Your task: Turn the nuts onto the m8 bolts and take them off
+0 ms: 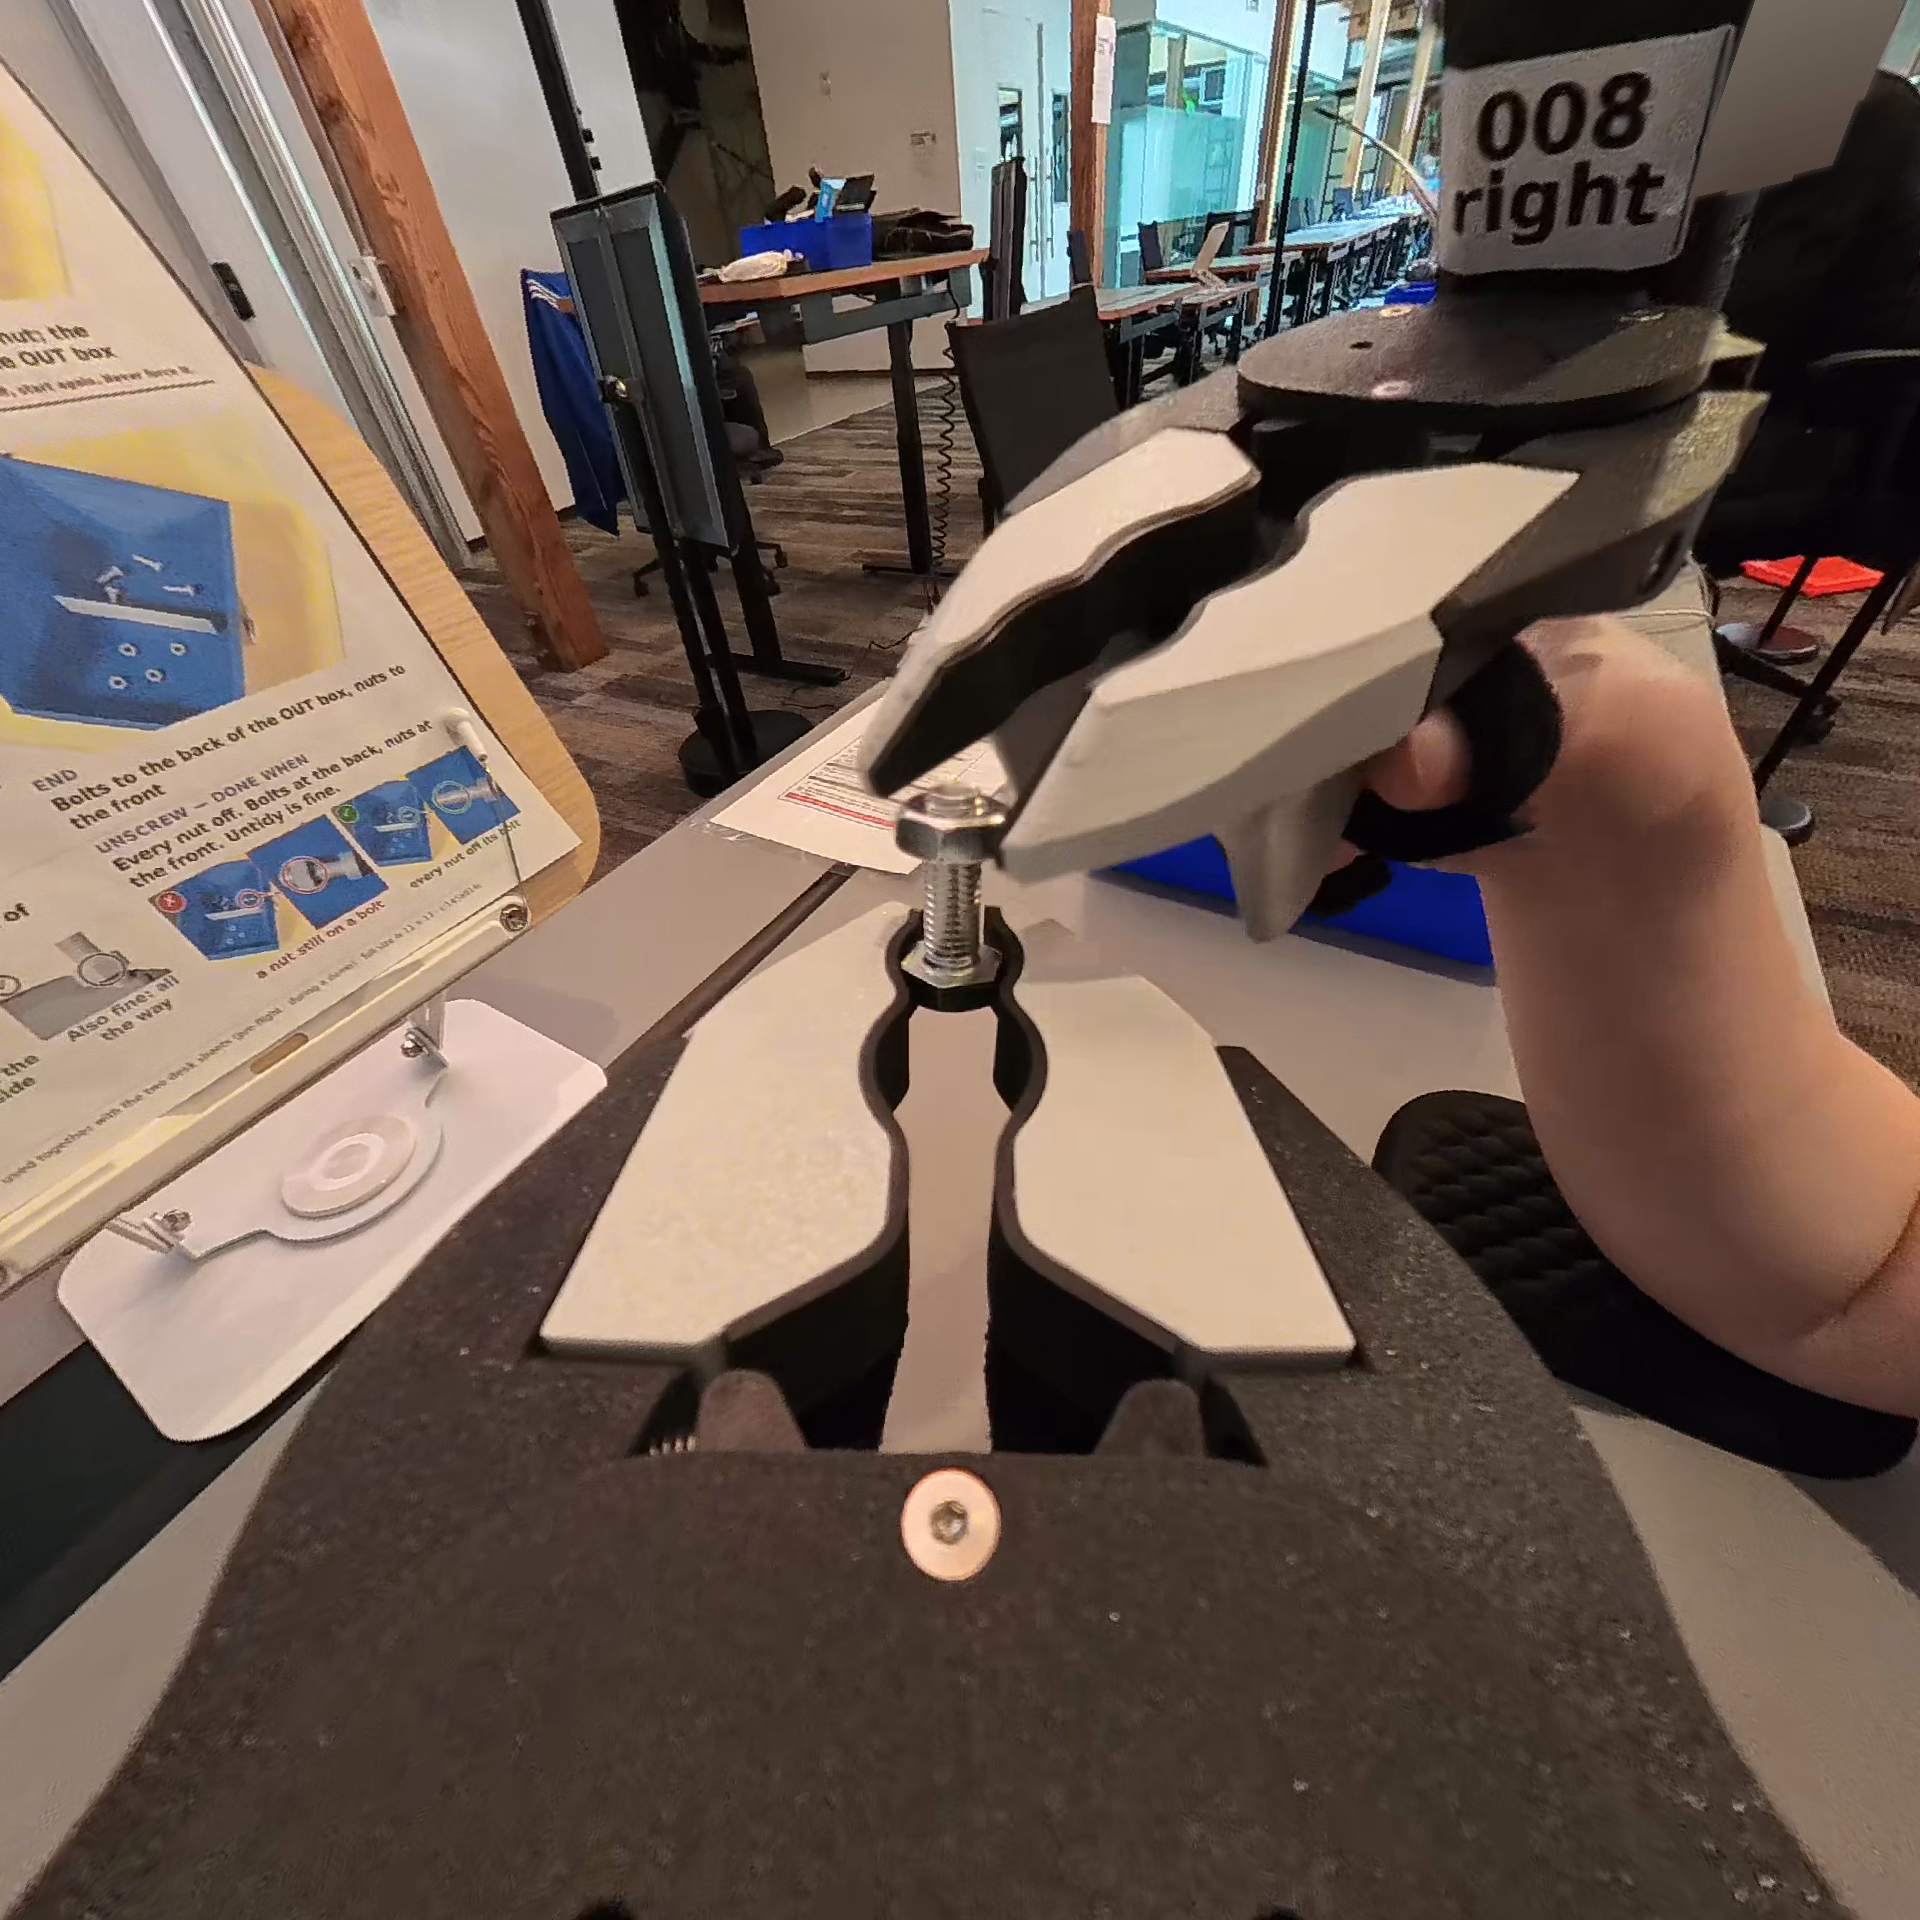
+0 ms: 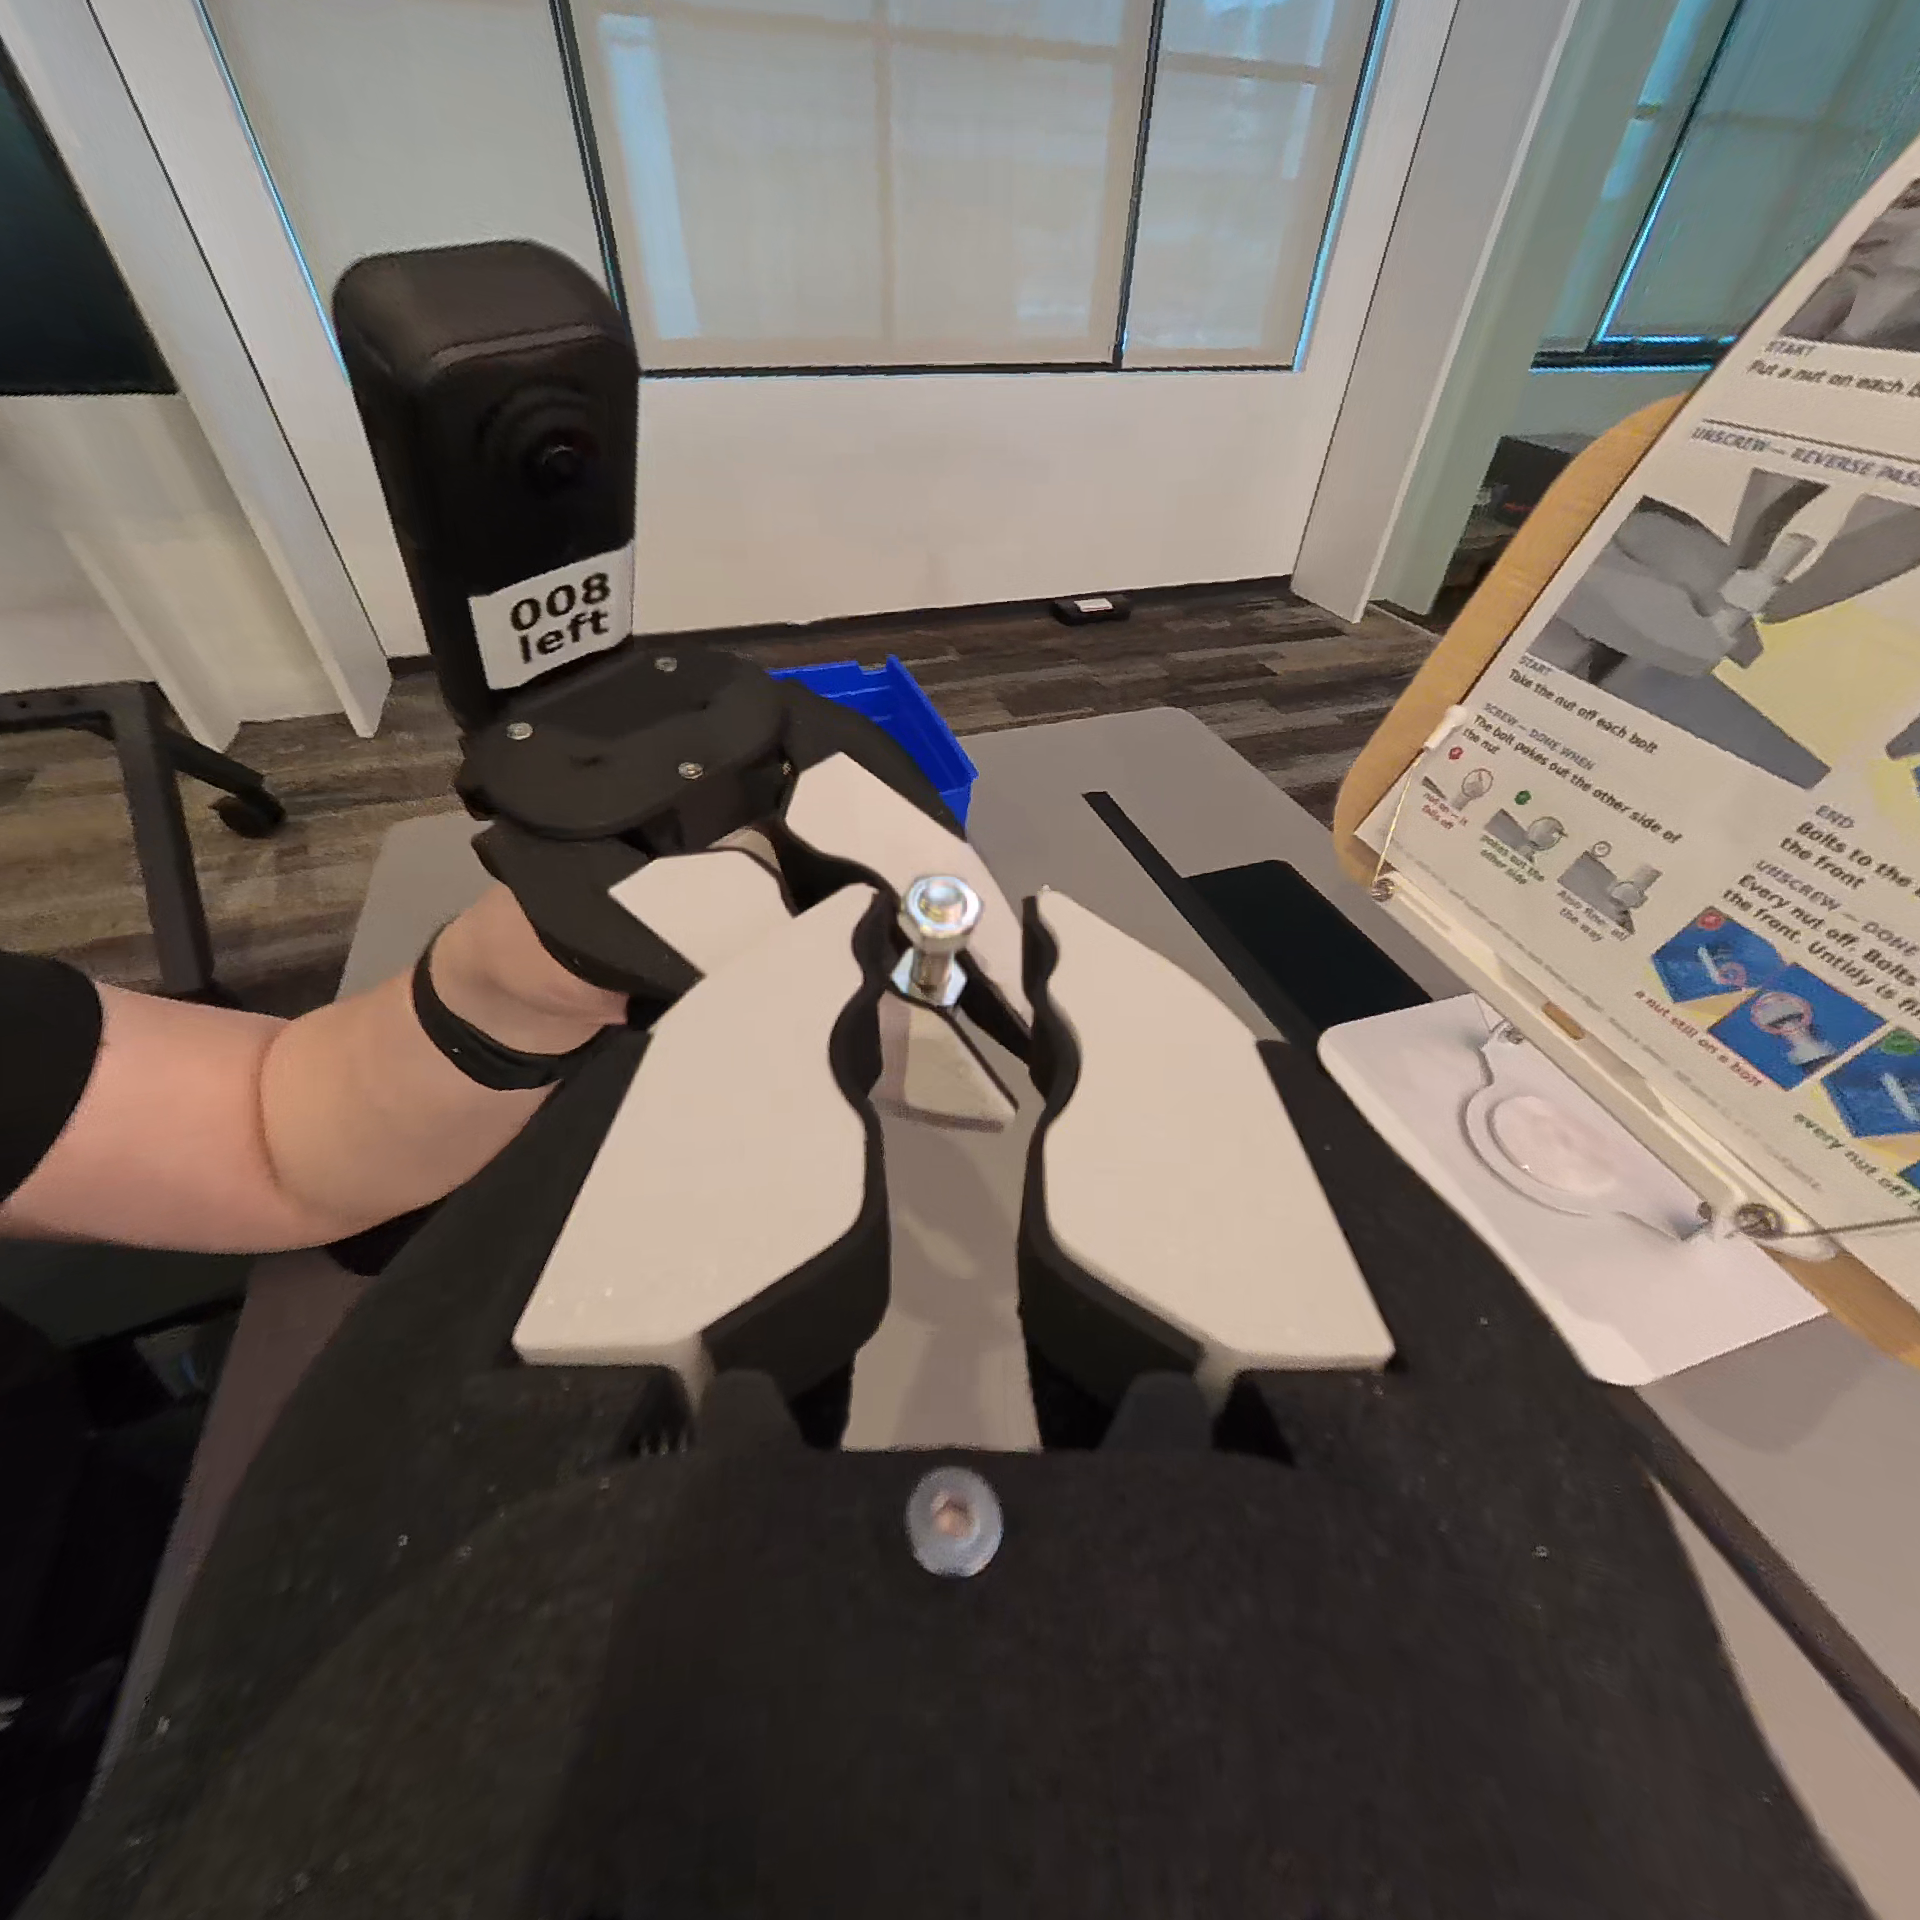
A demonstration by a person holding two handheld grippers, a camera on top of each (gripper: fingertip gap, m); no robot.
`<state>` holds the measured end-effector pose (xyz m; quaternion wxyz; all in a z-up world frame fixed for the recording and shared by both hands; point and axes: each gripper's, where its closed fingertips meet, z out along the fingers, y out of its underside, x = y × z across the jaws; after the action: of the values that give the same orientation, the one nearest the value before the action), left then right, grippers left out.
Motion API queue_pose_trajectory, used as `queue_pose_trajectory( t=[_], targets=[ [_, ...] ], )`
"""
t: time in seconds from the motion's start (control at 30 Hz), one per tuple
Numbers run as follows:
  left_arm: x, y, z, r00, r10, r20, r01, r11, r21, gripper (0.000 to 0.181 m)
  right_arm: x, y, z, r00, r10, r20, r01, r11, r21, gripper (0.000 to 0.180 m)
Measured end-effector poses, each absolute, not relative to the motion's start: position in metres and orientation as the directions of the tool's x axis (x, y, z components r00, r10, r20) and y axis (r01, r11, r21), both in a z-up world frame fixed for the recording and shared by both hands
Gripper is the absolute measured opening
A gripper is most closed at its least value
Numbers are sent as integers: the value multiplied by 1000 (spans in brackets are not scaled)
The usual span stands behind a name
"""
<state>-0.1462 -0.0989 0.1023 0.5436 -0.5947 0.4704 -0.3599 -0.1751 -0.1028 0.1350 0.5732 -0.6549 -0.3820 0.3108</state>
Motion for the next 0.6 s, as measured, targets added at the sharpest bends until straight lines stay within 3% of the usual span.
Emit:
queue_pose_trajectory(
  t=[0.6],
  targets=[
    [-148, -100, 105, 300, -951, -80, -158, 33, -987, 11, -170, -103, 138, 501, 865, 5, 113, -59, -992, 24]
  ],
)
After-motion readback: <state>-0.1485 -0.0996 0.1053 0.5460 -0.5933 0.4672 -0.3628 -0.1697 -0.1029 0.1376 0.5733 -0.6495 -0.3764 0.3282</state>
